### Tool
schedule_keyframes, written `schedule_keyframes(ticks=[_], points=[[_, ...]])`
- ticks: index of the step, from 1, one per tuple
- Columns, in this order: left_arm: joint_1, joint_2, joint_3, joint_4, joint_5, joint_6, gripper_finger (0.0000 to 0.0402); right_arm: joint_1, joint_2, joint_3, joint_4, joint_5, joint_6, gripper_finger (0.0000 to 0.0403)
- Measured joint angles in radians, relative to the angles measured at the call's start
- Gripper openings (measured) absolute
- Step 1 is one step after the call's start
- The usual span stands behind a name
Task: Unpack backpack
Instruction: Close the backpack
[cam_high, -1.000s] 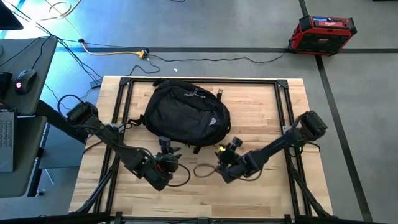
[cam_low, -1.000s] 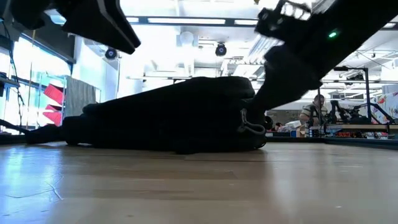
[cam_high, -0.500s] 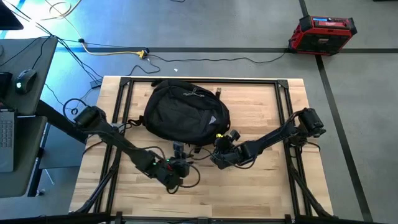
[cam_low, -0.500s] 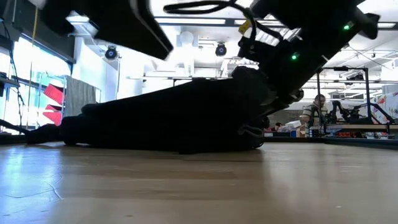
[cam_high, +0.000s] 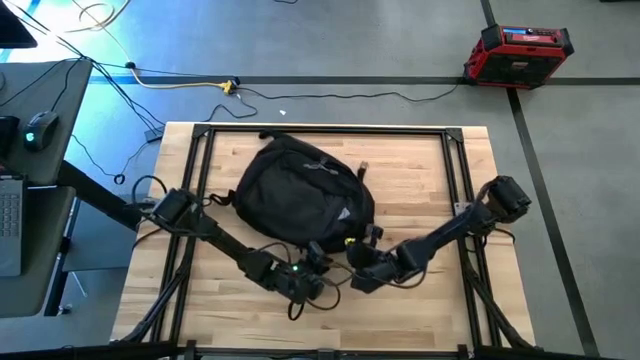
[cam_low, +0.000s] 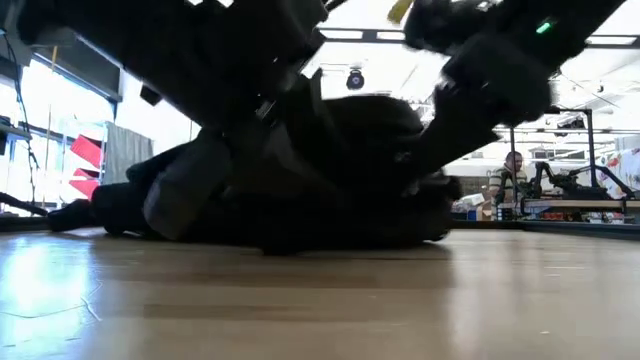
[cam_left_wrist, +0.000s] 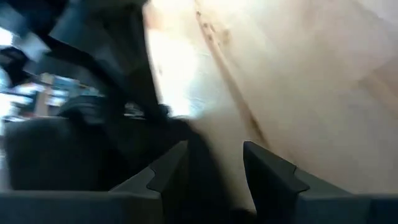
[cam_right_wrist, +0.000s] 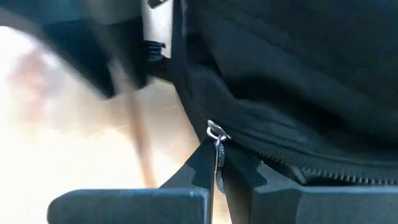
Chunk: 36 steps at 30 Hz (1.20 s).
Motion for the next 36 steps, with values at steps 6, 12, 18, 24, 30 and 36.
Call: schedule_keyframes(ticks=[6, 12, 18, 24, 30, 36], points=[[-0.045, 0.009, 0.035, 0.085, -0.117, 0.059, 0.0155, 0.015, -0.006, 0.000, 0.001, -0.004, 0.000, 0.0001], [0.002, 0.010, 0.035, 0.104, -0.118, 0.007, 0.0166, 0.006, -0.006, 0.000, 0.030, -0.016, -0.003, 0.0000], [0.046, 0.009, 0.035, 0.067, -0.139, -0.059, 0.0168, 0.004, -0.006, 0.000, 0.099, -0.018, -0.055, 0.0000], [0.056, 0.009, 0.052, -0.037, -0.168, -0.123, 0.0104, 0.004, -0.006, 0.000, 0.111, -0.054, -0.071, 0.0000], [0.034, 0.009, 0.099, -0.179, -0.172, -0.176, 0.0013, 0.003, -0.031, 0.003, 0.102, -0.157, -0.044, 0.0000], [-0.029, 0.009, 0.100, -0.334, -0.235, -0.174, 0.0004, -0.009, -0.122, 0.005, -0.076, -0.209, 0.102, 0.0000]])
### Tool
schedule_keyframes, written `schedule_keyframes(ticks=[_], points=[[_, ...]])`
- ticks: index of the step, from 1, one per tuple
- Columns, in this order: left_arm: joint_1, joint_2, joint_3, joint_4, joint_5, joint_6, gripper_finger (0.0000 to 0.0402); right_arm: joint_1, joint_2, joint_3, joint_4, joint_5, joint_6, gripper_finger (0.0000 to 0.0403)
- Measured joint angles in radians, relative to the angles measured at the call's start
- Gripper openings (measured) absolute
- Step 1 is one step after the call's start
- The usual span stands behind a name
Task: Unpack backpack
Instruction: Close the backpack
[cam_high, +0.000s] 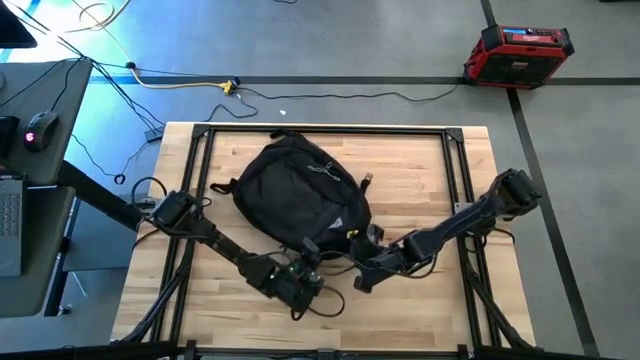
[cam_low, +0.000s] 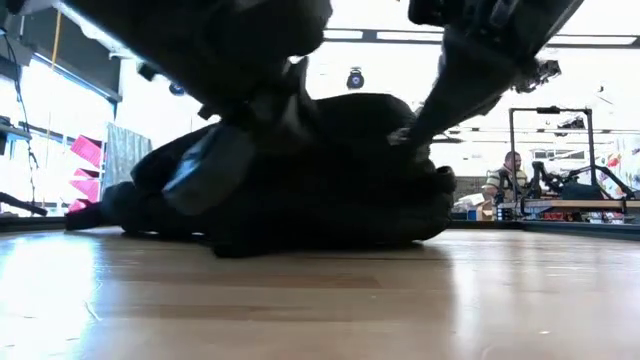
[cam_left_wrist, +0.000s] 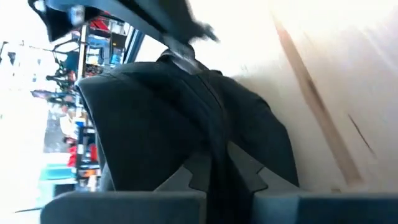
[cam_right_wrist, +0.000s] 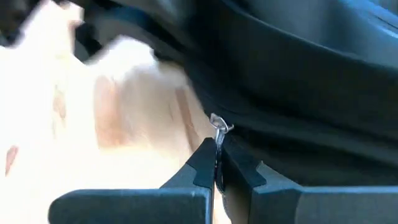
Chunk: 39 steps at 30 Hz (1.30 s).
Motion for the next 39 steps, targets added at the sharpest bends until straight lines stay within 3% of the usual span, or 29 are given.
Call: schedule_keyframes(ticks=[4, 9, 19, 24, 31, 34, 39], points=[[-0.064, 0.001, -0.005, -0.097, -0.063, -0.017, 0.0002, -0.027, -0.042, 0.001, -0.179, -0.008, 0.077, 0.0000], [-0.137, 0.001, -0.004, -0.297, -0.142, -0.176, 0.0001, -0.059, -0.045, -0.001, -0.280, -0.020, 0.075, 0.0000], [-0.132, -0.093, -0.105, -0.769, -0.254, -0.694, 0.0014, -0.017, -0.042, -0.013, -0.025, -0.026, 0.006, 0.0001], [-0.116, -0.234, -0.144, -0.828, -0.156, -0.745, 0.0054, -0.001, -0.041, -0.012, -0.003, 0.027, 0.005, 0.0001], [-0.182, -0.447, -0.145, -0.755, 0.038, -0.757, 0.0095, -0.025, -0.041, -0.013, -0.018, 0.052, 0.005, 0.0001], [-0.209, -0.499, -0.144, -0.580, 0.044, -0.713, 0.0103, -0.030, -0.041, -0.013, 0.015, 0.057, -0.013, 0.0000], [-0.174, -0.469, -0.149, -0.186, 0.116, -0.426, 0.0105, -0.027, -0.041, -0.013, 0.100, 0.061, -0.083, 0.0000]])
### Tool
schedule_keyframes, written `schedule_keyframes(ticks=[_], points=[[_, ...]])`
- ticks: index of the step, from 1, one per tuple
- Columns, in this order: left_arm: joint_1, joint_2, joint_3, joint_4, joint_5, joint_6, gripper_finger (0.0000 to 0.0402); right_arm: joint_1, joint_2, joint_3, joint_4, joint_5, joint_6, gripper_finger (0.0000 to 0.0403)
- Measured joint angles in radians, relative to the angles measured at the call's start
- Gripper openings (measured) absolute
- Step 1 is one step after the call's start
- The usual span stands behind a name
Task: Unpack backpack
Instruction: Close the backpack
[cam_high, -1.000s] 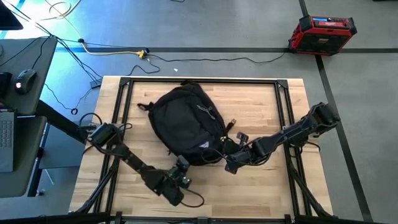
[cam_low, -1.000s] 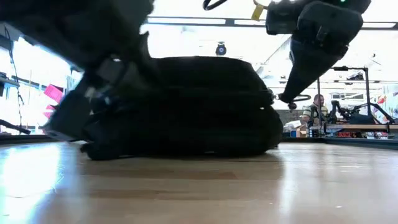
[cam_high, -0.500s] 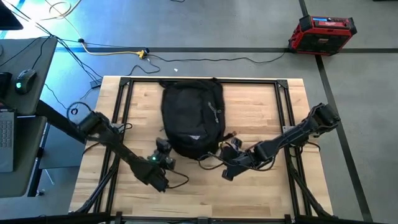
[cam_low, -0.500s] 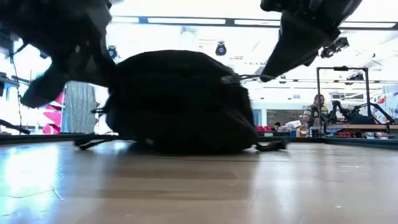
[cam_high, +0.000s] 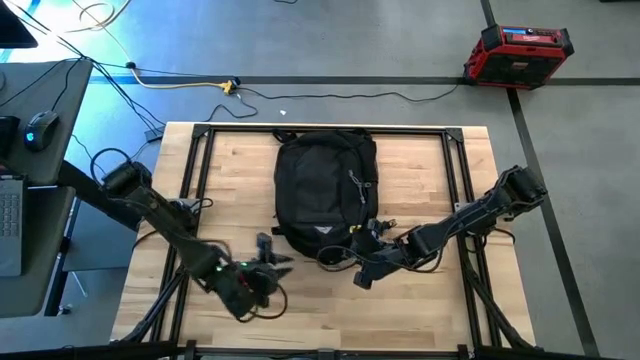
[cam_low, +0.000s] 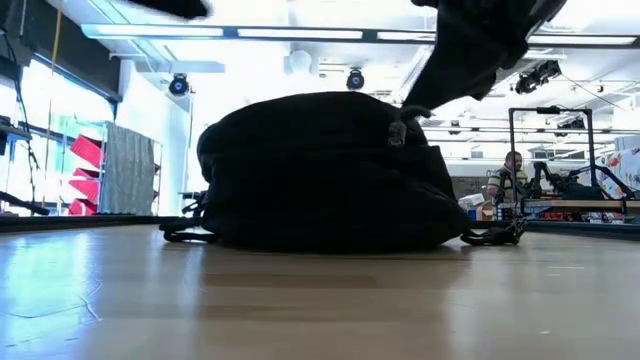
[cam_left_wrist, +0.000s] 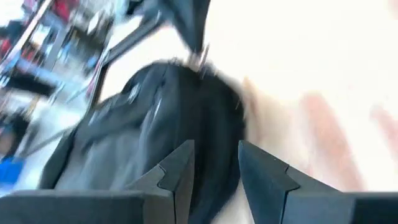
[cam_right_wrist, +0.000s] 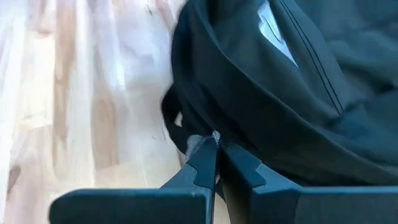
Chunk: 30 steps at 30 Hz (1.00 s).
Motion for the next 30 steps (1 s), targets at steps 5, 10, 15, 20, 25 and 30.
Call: schedule_keyframes(ticks=[5, 10, 15, 20, 25, 30], points=[[0.105, 0.111, -0.005, 0.300, 0.134, 0.235, 0.0109, 0.025, 0.000, 0.000, 0.020, 0.000, -0.019, 0.0000], [0.212, 0.242, -0.005, 0.452, 0.235, 0.340, 0.0135, 0.057, 0.000, 0.000, 0.032, 0.001, -0.011, 0.0000], [0.265, 0.341, 0.024, 0.468, 0.106, 0.416, 0.0171, 0.074, 0.000, 0.000, 0.045, 0.005, -0.011, 0.0000], [0.289, 0.388, 0.053, 0.440, 0.008, 0.401, 0.0173, 0.076, 0.000, 0.000, 0.047, 0.007, -0.008, 0.0000], [0.258, 0.385, 0.078, 0.298, -0.027, 0.360, 0.0037, 0.077, -0.006, 0.000, 0.018, 0.009, 0.031, 0.0000], [0.182, 0.385, 0.085, 0.200, -0.095, 0.339, 0.0004, 0.077, -0.027, 0.003, -0.121, 0.103, 0.132, 0.0000]])
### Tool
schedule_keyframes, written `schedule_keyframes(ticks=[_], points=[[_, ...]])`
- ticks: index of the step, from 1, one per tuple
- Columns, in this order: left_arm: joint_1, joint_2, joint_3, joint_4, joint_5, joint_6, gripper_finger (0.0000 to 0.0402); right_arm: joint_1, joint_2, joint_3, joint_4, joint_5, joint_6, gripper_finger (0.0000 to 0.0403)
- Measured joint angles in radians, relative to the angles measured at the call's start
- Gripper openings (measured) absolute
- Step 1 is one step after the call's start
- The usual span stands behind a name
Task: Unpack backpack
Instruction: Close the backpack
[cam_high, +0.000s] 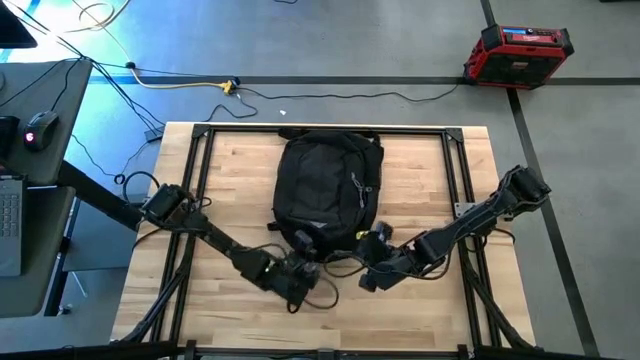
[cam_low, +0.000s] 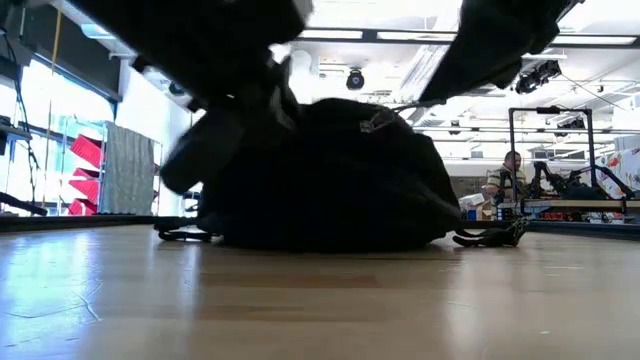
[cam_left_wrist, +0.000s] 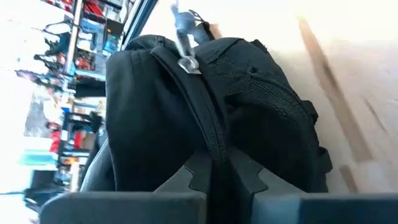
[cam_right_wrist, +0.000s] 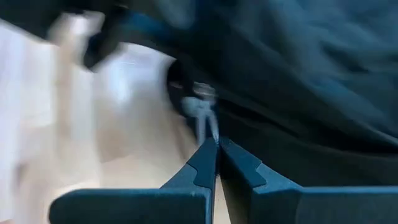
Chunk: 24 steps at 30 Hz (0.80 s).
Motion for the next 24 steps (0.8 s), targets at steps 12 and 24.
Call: schedule_keyframes(ticks=[12, 24], points=[[-0.216, -0.025, -0.002, -0.524, -0.075, -0.464, 0.0000, -0.020, -0.001, -0.001, -0.563, 0.121, 0.380, 0.0000], [-0.213, -0.078, -0.002, -0.370, -0.072, -0.426, 0.0000, 0.067, 0.035, 0.001, 0.329, 0.041, -0.534, 0.0006]])
